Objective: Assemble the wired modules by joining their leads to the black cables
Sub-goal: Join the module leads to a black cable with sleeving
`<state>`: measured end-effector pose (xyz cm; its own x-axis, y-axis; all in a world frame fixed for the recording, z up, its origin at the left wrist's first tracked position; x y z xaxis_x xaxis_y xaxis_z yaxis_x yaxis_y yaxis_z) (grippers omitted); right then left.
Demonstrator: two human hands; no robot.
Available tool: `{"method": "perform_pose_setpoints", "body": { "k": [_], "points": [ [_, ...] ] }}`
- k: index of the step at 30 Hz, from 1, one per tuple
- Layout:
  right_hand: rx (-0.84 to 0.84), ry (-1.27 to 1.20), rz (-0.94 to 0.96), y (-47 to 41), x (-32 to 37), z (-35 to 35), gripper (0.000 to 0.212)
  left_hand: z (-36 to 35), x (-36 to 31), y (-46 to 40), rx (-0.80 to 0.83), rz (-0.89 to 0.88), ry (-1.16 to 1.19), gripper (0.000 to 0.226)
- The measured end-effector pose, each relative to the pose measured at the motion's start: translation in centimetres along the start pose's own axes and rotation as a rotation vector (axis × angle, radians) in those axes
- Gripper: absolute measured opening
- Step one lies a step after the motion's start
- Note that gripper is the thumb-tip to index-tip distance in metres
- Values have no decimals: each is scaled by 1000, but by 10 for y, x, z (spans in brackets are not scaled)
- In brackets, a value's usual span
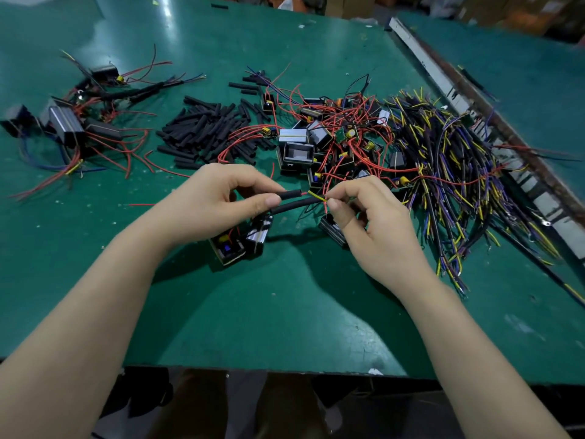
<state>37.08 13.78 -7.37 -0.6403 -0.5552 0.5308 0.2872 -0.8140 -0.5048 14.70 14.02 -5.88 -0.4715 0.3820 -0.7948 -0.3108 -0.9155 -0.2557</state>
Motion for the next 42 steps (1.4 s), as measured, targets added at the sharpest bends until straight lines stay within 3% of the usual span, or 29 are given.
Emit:
{"method": "perform_pose_setpoints", "body": {
  "k": [5,10,14,18,23,28,35,42],
  "points": [
    [20,-1,22,-1,1,1,8,9,6,-1,-25,135,112,2],
    [29,-9,29,0,2,2,8,6,1,2,104,172,141,14],
    [13,-19,20,0,0,1,10,11,4,2,25,122,188,14],
    [7,-124,-37,-1,-1,2,20,-2,2,-1,65,56,47,25],
    [156,-172,-115,-2,-8,12,46,1,8,-4,37,33,-32,26],
    [218,12,-103,-3,-17,14,12,1,8,-3,39,49,-20,27],
    [192,14,-94,-4,-19,17,15,-5,2,-4,-153,27,143,17],
    [131,27,-34,-4,-16,14,15,-17,-4,-4,-58,-134,-124,17]
  ]
}}
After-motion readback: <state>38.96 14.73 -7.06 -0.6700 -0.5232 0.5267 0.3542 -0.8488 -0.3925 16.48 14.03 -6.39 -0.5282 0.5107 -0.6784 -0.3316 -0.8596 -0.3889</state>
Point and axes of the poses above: each hand's wrist, its own y-axis away from the middle knuckle, its own z-axis out of the back of the hand, x = y × z, the point moved 1 cm from there along -y, towards the middle knuckle, and after that the axes turned 5 degrees about y, right-handed, at the moved point
